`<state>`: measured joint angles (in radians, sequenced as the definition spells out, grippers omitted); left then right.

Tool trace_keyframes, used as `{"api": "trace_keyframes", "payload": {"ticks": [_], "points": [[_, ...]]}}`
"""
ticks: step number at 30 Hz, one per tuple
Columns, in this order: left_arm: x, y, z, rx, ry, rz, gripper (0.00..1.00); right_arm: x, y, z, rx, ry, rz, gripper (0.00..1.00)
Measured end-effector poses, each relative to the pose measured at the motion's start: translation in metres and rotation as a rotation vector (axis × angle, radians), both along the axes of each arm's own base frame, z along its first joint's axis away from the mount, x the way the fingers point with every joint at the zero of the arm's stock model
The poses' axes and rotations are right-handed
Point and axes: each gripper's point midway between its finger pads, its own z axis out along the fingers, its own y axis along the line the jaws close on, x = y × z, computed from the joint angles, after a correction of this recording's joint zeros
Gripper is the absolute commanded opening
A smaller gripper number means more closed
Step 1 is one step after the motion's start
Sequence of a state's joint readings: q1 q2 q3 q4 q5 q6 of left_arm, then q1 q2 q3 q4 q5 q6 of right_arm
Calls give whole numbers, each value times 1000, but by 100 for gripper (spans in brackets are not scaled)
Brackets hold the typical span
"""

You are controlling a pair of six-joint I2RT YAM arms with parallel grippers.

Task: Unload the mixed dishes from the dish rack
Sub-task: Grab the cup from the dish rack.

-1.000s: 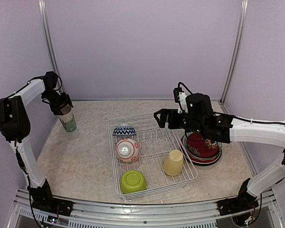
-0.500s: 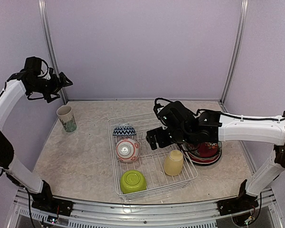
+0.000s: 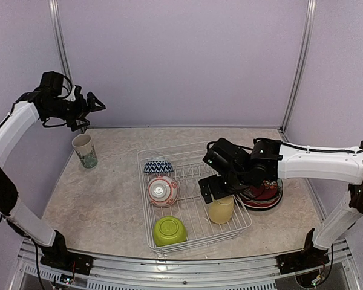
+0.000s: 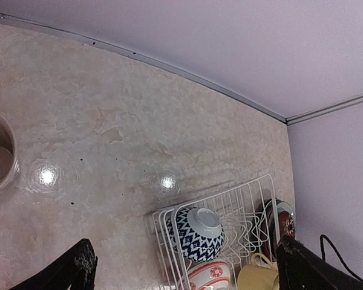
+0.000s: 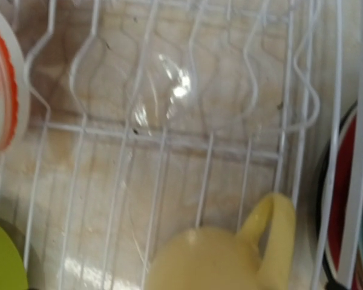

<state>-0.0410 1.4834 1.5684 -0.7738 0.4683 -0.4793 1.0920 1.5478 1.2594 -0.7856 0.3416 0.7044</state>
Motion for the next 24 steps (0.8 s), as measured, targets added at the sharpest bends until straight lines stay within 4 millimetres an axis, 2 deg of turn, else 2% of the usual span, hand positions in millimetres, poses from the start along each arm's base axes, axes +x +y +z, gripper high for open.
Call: {"api": "trace_keyframes", "payload": {"ticks": [3,8,12,19,24], "points": [[0,-2,-1,-13,8,-6,99,-6,-4,-8,-33,19,-14,100],[-1,-5,-4,-27,18,-17,99,-11,-14,-36,-127,64,-41,100],[1,-8,-9,-33,33,-28,99,-16,-17,-53,-165,90,-51,95],[1,-17,-15,-35,49,-50,99,-23,-19,-67,-173,100,-66,88],[0,-22,-15,-41,50,-66,99,-20,-16,-69,-147,77,-83,93]]}}
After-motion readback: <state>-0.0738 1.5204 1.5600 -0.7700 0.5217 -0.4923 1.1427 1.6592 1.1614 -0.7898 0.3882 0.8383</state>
